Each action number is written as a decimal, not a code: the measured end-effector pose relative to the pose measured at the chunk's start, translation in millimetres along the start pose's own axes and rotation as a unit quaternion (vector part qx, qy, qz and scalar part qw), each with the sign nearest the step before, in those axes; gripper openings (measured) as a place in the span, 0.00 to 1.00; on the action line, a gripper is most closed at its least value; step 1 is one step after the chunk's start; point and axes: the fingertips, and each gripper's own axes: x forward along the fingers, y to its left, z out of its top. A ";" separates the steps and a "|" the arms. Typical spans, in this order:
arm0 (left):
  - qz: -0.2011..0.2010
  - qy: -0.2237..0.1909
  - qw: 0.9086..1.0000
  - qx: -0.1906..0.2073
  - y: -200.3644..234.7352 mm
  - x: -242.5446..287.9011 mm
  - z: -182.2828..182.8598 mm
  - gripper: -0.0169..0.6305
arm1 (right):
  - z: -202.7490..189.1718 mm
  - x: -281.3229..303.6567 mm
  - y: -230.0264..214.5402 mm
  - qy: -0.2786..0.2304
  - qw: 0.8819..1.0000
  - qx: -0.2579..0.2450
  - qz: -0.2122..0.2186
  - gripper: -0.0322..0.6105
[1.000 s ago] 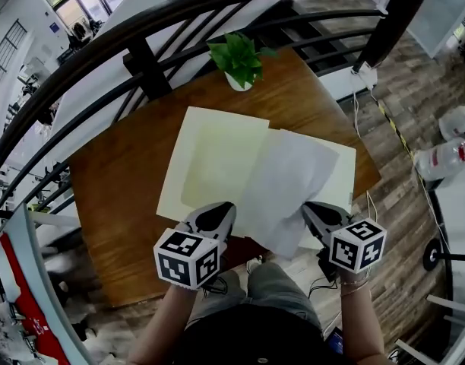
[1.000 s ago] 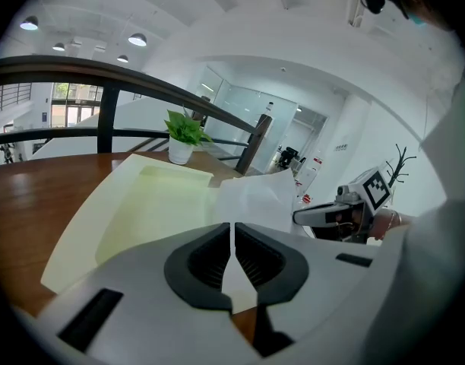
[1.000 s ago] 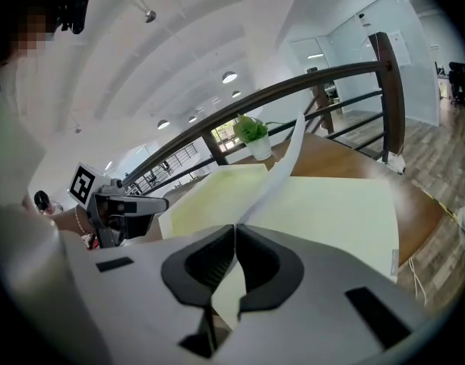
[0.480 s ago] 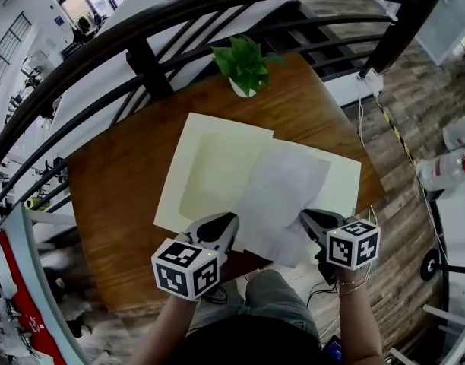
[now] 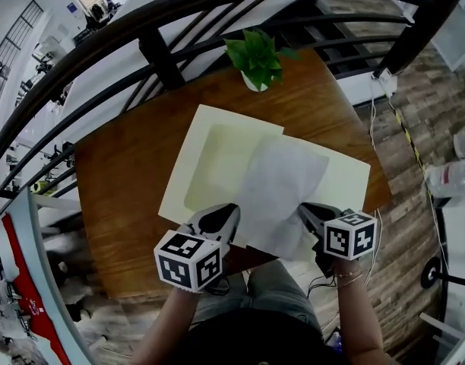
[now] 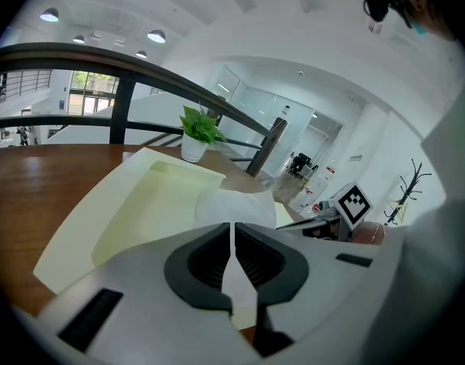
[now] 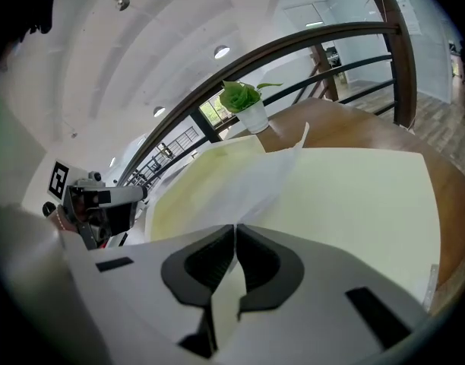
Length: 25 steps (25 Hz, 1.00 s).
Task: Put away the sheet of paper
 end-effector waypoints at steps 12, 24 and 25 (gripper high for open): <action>0.033 -0.007 0.999 -0.005 11.2 -5.6 1.6 0.08 | 12.8 19.9 14.0 -0.008 0.999 -0.002 0.039 0.10; 0.053 -0.007 0.999 -0.007 36.2 -14.2 4.6 0.08 | 21.7 44.8 24.3 -0.015 0.999 0.014 0.031 0.10; 0.052 -0.006 0.999 -0.007 36.8 -14.5 5.2 0.08 | 22.7 46.1 24.5 -0.016 0.999 0.014 0.027 0.10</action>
